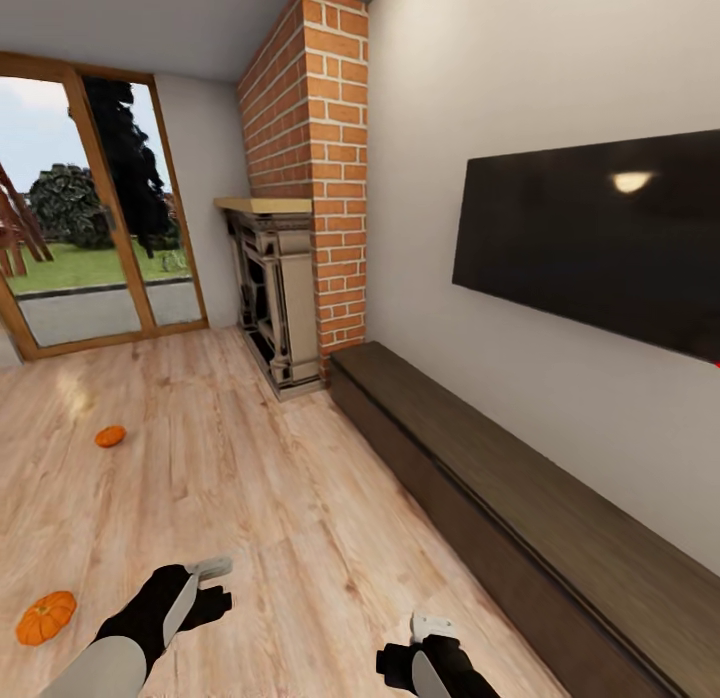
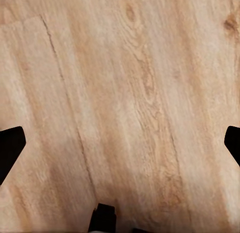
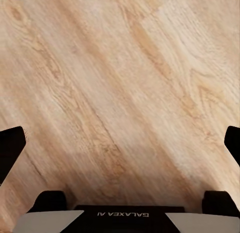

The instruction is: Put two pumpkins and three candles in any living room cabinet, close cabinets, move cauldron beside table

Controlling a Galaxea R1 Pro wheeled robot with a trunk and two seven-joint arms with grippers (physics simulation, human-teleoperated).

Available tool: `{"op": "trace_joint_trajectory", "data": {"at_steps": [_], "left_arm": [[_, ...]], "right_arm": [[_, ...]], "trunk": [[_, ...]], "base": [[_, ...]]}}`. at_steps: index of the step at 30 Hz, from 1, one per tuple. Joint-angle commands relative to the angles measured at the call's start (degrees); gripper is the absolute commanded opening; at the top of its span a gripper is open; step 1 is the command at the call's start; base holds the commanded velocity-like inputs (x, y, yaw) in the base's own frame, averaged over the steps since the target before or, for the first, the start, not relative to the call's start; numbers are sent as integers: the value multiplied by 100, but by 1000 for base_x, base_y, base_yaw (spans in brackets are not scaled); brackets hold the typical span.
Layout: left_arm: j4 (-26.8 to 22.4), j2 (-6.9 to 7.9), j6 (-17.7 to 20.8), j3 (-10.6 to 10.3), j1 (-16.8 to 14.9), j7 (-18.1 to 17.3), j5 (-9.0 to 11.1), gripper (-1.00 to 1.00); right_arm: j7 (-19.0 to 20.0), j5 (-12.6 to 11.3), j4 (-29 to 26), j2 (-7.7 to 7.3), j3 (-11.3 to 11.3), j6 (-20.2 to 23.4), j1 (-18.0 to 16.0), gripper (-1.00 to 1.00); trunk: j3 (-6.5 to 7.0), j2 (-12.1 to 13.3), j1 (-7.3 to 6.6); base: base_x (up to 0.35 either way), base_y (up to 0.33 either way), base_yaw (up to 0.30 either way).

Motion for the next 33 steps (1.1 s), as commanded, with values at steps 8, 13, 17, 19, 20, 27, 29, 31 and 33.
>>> {"op": "trace_joint_trajectory", "data": {"at_steps": [8,13,17,19,20,27,29,31,33], "left_arm": [[-8,-14,5,19,-3,20,-15,100],[-8,-15,9,18,-3,18,-16,100],[-8,-10,11,24,-3,18,-16,100],[-8,-7,11,26,-3,17,-16,100],[-8,-7,11,24,-3,17,-16,100],[-8,-15,11,19,-3,17,-16,100],[-8,-15,11,19,-3,14,-16,100],[-8,-12,11,22,-3,11,-16,100],[-8,-13,12,20,-3,10,-16,100]], "right_arm": [[-56,-61,-15,-4,24,11,-4,100],[-56,-61,-8,-5,25,11,-4,100],[-56,-61,-7,-4,29,10,-4,100],[-56,-61,-7,-4,30,10,-4,100],[-56,-61,-7,-4,30,10,-4,100],[-56,-61,-7,-3,30,10,-4,100],[-56,-61,-7,-3,30,10,-4,100],[-56,-61,-7,-3,30,10,-4,100],[-56,-61,-7,-3,30,10,-4,100]], "trunk": [[138,319,-176],[228,519,-286],[299,680,-374],[335,760,-418],[353,800,-440],[479,1081,-594],[515,1161,-638],[551,1241,-682],[587,1321,-726]], "base": [[0,0,279],[0,0,279],[0,0,279],[0,0,279],[0,0,279],[0,0,279],[0,0,279],[0,0,279],[0,0,279]]}}
